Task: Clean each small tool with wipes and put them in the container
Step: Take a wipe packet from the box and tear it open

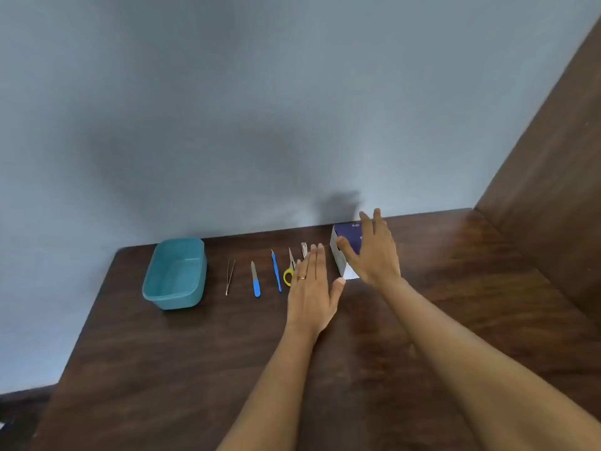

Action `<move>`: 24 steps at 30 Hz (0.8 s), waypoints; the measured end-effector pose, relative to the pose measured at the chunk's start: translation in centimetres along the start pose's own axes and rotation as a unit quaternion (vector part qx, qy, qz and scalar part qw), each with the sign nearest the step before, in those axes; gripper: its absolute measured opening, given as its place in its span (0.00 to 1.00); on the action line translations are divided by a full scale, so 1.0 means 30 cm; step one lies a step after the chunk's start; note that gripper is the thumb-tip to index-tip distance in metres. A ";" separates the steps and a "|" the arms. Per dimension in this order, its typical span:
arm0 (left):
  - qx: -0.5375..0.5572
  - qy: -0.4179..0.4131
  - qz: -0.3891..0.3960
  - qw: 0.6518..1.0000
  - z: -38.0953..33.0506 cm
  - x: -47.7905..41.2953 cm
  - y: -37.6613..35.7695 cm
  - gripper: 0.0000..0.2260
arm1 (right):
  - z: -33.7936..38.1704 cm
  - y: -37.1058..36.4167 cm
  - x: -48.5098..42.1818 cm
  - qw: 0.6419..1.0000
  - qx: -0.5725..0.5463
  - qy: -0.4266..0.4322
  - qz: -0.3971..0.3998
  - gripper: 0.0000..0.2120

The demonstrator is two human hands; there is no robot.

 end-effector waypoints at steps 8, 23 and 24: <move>0.120 0.034 0.021 0.992 -0.069 -0.052 -0.104 0.37 | -0.060 -0.070 0.008 0.994 0.011 0.030 -0.109 0.36; 0.072 0.104 -0.030 0.992 -0.188 0.115 -0.063 0.20 | 0.033 0.098 0.156 0.990 -0.136 0.032 0.006 0.17; 0.077 0.109 -0.031 0.991 -0.193 0.132 -0.053 0.19 | 0.047 0.139 0.175 0.988 -0.155 0.019 0.021 0.18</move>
Point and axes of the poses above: each hand's wrist, its own x-axis away from the middle knuckle, its own y-axis out of the back of the hand, z = x × y, the point moved 1 cm from there along -x, towards the middle knuckle, and after that the axes turned 13 degrees about -x, right-handed, at the moved point
